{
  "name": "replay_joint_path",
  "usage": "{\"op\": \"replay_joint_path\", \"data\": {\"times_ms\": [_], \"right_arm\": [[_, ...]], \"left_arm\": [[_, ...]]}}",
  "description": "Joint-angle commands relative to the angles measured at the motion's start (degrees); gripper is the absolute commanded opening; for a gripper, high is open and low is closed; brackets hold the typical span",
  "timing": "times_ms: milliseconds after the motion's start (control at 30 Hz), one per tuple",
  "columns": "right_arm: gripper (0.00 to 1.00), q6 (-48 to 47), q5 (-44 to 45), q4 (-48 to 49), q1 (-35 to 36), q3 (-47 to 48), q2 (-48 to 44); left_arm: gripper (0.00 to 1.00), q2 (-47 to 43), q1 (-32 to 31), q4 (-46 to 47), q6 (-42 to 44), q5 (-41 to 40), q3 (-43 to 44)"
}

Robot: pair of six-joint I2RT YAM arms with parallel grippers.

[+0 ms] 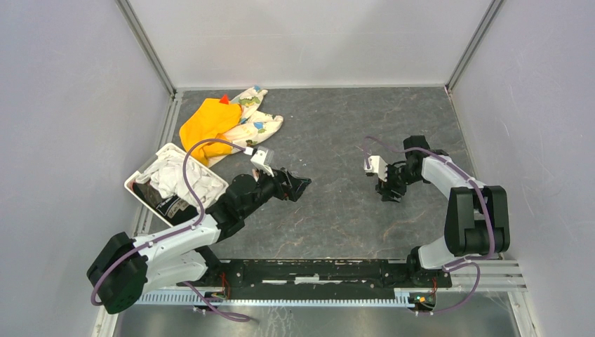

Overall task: Insert the pens into the pen caps
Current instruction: Pick up the pen from the center of the board.

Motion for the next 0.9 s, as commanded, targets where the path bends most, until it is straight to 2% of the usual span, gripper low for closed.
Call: {"op": "replay_joint_path", "data": {"times_ms": [0, 167, 400, 567, 767, 867], "right_arm": [[0.61, 3.0, 3.3, 4.3, -0.1, -0.5, 0.2], [0.59, 4.0, 3.5, 5.5, -0.2, -0.9, 0.7], [0.47, 4.0, 2.9, 3.7, -0.2, 0.4, 3.1], [0.47, 4.4, 3.0, 4.1, -0.3, 0.2, 3.4], [0.54, 0.7, -8.0, -4.9, -4.2, 6.1, 2.7], [0.54, 2.7, -8.8, -3.8, -5.2, 6.7, 1.4]], "left_arm": [[0.9, 0.0, 0.1, 3.6, -1.4, 0.6, 0.1], [0.89, -0.3, 0.1, 3.7, -1.6, 0.6, -0.3], [0.89, -0.4, 0.1, 3.9, -1.7, 0.8, -0.5], [0.88, -0.7, 0.1, 3.9, -1.8, 0.7, -0.7], [0.88, -1.6, 0.1, 3.5, -1.7, 0.4, -0.9], [0.88, -1.9, 0.1, 3.3, -1.6, 0.4, -0.9]]}}
